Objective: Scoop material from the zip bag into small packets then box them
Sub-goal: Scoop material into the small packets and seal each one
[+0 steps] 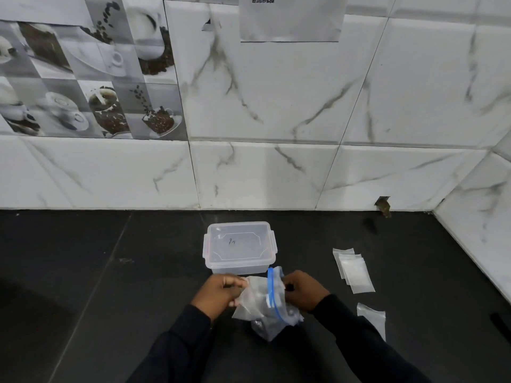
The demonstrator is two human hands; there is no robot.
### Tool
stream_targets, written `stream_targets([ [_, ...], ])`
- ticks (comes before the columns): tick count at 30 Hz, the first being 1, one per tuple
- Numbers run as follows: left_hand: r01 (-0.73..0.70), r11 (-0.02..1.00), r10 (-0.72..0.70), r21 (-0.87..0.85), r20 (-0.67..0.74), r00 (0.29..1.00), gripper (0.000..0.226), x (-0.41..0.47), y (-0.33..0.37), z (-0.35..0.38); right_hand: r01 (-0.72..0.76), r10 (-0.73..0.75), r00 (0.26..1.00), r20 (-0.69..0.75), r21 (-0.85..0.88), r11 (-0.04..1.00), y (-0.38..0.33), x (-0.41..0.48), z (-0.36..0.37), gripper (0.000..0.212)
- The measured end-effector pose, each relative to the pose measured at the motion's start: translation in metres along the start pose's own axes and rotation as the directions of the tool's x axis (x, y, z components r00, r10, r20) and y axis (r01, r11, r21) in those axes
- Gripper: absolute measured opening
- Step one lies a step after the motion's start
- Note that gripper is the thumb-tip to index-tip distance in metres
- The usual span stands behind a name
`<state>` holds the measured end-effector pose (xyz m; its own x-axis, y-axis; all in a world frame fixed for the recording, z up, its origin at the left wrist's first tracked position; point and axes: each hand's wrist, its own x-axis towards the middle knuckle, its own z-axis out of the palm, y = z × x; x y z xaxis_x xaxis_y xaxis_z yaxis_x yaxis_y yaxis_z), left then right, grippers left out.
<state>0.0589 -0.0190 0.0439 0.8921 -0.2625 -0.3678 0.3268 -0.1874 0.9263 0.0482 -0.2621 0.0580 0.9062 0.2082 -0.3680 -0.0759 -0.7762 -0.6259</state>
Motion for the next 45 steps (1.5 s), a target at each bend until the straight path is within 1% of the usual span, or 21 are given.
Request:
stream_targets([
  [2,0.157,0.975,-0.154,-0.156,0.032,0.988,0.018,0.007,0.016,-0.002,-0.031,0.026,0.999,0.041,0.108,0.994,0.008,0.002,-0.005,0.024],
  [5,0.317,0.910,-0.312,-0.267,0.064,0.948,0.017,0.017,0.029,-0.010,-0.139,0.121,0.985,0.122,0.148,0.979,0.010,-0.005,-0.003,0.037],
  [7,0.377,0.876,-0.379,-0.301,0.054,0.924,0.020,0.023,0.029,-0.009,-0.162,0.118,0.961,0.250,0.161,0.974,0.006,-0.013,0.004,0.043],
  [9,0.420,0.854,-0.423,-0.309,0.058,0.904,0.021,0.027,0.025,-0.008,-0.153,0.087,0.932,0.353,0.164,0.974,0.001,-0.017,0.008,0.042],
  [11,0.445,0.845,-0.448,-0.296,0.063,0.892,0.021,0.029,0.019,-0.006,-0.156,0.067,0.915,0.398,0.196,0.968,0.001,-0.016,0.008,0.039],
  [14,0.452,0.847,-0.454,-0.282,0.061,0.889,0.019,0.029,0.012,-0.008,-0.185,0.027,0.899,0.437,0.324,0.928,0.002,-0.013,0.002,0.026],
  [17,0.428,0.869,-0.423,-0.249,0.076,0.903,0.019,0.028,0.011,-0.012,-0.204,0.028,0.926,0.378,0.436,0.876,0.005,-0.010,-0.002,0.032],
  [22,0.354,0.903,-0.341,-0.243,0.098,0.935,0.018,0.025,0.001,-0.020,-0.145,0.024,0.962,0.272,0.436,0.888,0.005,-0.004,0.005,0.015],
  [25,0.389,0.890,-0.385,-0.239,0.066,0.920,0.021,0.012,-0.024,-0.018,-0.148,0.060,0.978,0.198,0.471,0.870,0.012,-0.001,0.015,0.018],
  [27,0.433,0.867,-0.422,-0.246,0.099,0.901,0.021,-0.002,-0.044,-0.013,-0.177,0.105,0.981,0.163,0.525,0.832,0.017,-0.002,0.021,0.021],
  [30,0.449,0.869,-0.407,-0.210,0.214,0.888,0.023,-0.020,-0.059,0.003,-0.215,0.174,0.976,0.128,0.638,0.739,0.019,-0.007,0.030,0.021],
  [31,0.443,0.878,-0.400,-0.181,0.231,0.887,0.024,-0.023,-0.061,0.010,-0.222,0.193,0.974,0.119,0.678,0.701,0.019,-0.009,0.034,0.021],
  [33,0.440,0.891,-0.410,-0.110,0.218,0.886,0.025,-0.023,-0.062,0.023,-0.219,0.206,0.973,0.108,0.726,0.652,0.018,-0.013,0.041,0.020],
  [34,0.428,0.901,-0.408,-0.068,0.200,0.891,0.025,-0.023,-0.062,0.029,-0.213,0.204,0.974,0.103,0.729,0.651,0.017,-0.015,0.042,0.019],
  [35,0.409,0.912,-0.397,-0.029,0.182,0.900,0.025,-0.022,-0.061,0.033,-0.208,0.203,0.975,0.094,0.717,0.666,0.016,-0.018,0.043,0.019],
  [37,0.357,0.933,-0.360,0.045,0.141,0.922,0.027,-0.021,-0.061,0.036,-0.177,0.206,0.978,0.027,0.628,0.758,0.015,-0.021,0.042,0.022],
  [39,0.297,0.949,-0.308,0.110,0.100,0.946,0.028,-0.022,-0.061,0.032,-0.129,0.195,0.977,-0.091,0.473,0.872,0.018,-0.023,0.039,0.022],
  [41,0.178,0.971,-0.188,0.160,0.046,0.981,0.026,-0.022,-0.058,0.026,-0.127,0.176,0.971,-0.164,0.273,0.954,0.025,-0.023,0.036,0.020],
  [43,0.008,0.972,-0.008,0.236,0.001,1.000,0.022,-0.023,-0.048,0.022,-0.183,0.193,0.974,-0.120,0.092,0.979,0.028,-0.023,0.036,0.019],
  [44,-0.070,0.958,0.070,0.279,0.008,0.997,0.020,-0.024,-0.039,0.021,-0.218,0.223,0.972,-0.074,0.064,0.974,0.029,-0.024,0.037,0.016],
  [45,-0.137,0.939,0.134,0.314,0.032,0.991,0.019,-0.025,-0.030,0.021,-0.247,0.251,0.968,-0.028,0.093,0.964,0.027,-0.025,0.039,0.009],
])
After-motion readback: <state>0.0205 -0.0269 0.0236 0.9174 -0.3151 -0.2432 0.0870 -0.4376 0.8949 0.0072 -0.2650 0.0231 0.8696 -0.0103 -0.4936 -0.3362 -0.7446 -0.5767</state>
